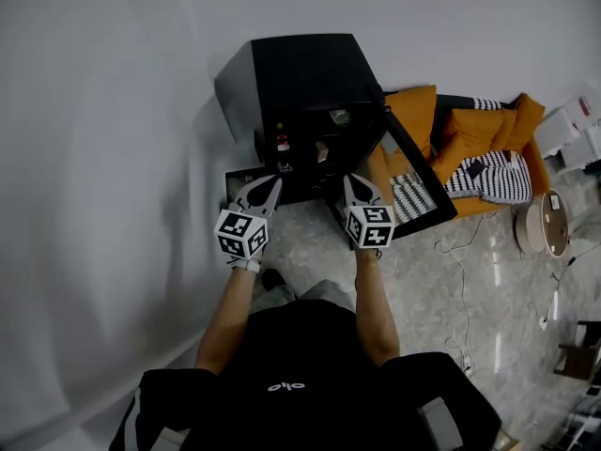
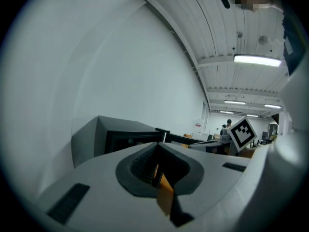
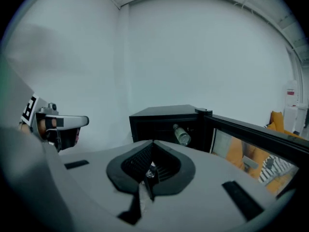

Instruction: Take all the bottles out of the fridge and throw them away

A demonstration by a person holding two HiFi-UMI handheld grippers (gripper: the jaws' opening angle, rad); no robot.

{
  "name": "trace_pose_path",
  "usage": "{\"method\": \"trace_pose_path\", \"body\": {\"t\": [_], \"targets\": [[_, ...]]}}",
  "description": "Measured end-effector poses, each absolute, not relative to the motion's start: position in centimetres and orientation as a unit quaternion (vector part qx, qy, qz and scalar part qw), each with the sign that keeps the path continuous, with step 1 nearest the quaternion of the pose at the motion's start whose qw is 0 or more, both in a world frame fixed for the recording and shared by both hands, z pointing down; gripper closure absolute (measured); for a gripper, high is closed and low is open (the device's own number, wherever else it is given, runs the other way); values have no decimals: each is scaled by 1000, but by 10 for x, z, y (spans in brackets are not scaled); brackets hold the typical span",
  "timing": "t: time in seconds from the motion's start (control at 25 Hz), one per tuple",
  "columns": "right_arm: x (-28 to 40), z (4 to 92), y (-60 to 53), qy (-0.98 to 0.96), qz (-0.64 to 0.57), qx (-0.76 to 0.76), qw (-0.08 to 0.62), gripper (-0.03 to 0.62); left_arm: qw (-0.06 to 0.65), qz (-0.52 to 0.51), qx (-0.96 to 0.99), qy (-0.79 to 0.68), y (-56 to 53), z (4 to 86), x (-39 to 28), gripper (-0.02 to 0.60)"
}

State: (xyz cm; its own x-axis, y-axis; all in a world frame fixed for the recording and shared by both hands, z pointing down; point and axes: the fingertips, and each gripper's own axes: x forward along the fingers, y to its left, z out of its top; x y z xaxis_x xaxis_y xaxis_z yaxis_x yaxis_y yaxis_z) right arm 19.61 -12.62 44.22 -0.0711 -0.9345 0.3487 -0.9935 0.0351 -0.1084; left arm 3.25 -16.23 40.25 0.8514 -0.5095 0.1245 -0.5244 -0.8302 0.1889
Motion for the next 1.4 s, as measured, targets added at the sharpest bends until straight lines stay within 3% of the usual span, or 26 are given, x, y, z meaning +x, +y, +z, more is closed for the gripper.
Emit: {"method": "trace_pose_path", "body": {"t": [0.92, 1.16, 1.4], "targets": [[275, 495, -253, -699, 178, 688, 86, 576, 101, 75, 965, -231, -239, 420, 125, 575], [292, 536, -294, -693, 210, 682, 104, 335, 99, 85, 963, -234, -256, 431, 142, 575], [313, 569, -330, -672, 229, 695, 116, 239, 102, 97, 959, -248, -268, 442, 150, 575]]}}
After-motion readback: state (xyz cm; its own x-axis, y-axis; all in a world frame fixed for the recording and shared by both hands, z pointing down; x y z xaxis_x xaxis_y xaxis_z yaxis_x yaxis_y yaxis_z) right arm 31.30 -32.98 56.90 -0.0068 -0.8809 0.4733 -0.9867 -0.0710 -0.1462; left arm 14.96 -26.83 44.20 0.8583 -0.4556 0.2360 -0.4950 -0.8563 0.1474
